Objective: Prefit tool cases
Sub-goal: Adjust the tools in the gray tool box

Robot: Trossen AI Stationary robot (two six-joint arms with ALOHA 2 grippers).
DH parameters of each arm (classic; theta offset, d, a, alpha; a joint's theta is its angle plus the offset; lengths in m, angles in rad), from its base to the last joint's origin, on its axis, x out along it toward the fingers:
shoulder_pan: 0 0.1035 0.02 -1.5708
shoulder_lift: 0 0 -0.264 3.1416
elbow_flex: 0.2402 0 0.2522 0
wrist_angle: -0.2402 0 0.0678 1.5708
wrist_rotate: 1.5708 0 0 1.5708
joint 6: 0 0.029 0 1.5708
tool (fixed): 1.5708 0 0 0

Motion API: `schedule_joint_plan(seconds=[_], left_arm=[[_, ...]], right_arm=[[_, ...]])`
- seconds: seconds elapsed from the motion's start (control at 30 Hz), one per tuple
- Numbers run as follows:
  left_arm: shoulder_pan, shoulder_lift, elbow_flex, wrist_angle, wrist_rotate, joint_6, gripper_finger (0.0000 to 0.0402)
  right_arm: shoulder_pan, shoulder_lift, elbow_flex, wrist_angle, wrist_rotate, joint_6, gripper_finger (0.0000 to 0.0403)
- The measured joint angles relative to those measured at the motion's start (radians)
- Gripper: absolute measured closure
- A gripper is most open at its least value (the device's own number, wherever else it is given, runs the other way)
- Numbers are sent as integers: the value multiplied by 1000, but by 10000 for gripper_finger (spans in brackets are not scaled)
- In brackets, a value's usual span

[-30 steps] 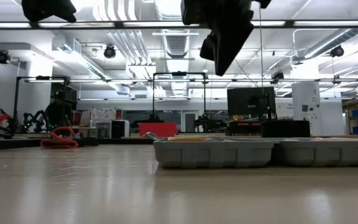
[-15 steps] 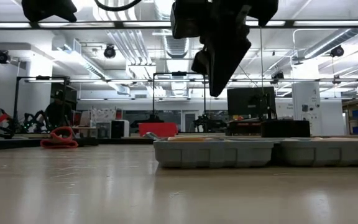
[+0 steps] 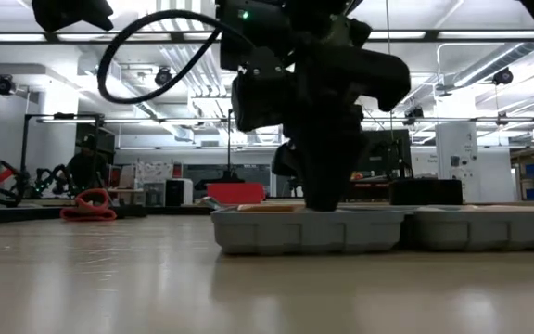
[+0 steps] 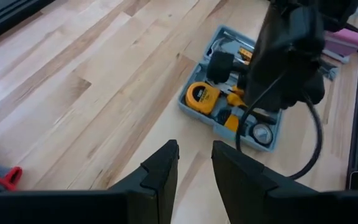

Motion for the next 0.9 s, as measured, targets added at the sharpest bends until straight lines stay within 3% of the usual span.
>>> schedule_joint_plan(seconds=[0.23, 0.53, 0.9], left_arm=[[0, 18, 0, 9, 4, -2, 296], [0, 140, -2, 44, 22, -2, 296], [-2, 332, -2, 155, 25, 50, 296]], right_arm=[[-2, -158, 8, -44, 127, 0, 394], [-9, -265, -24, -177, 188, 17, 394], [-7, -274, -288, -170, 174, 92, 394]])
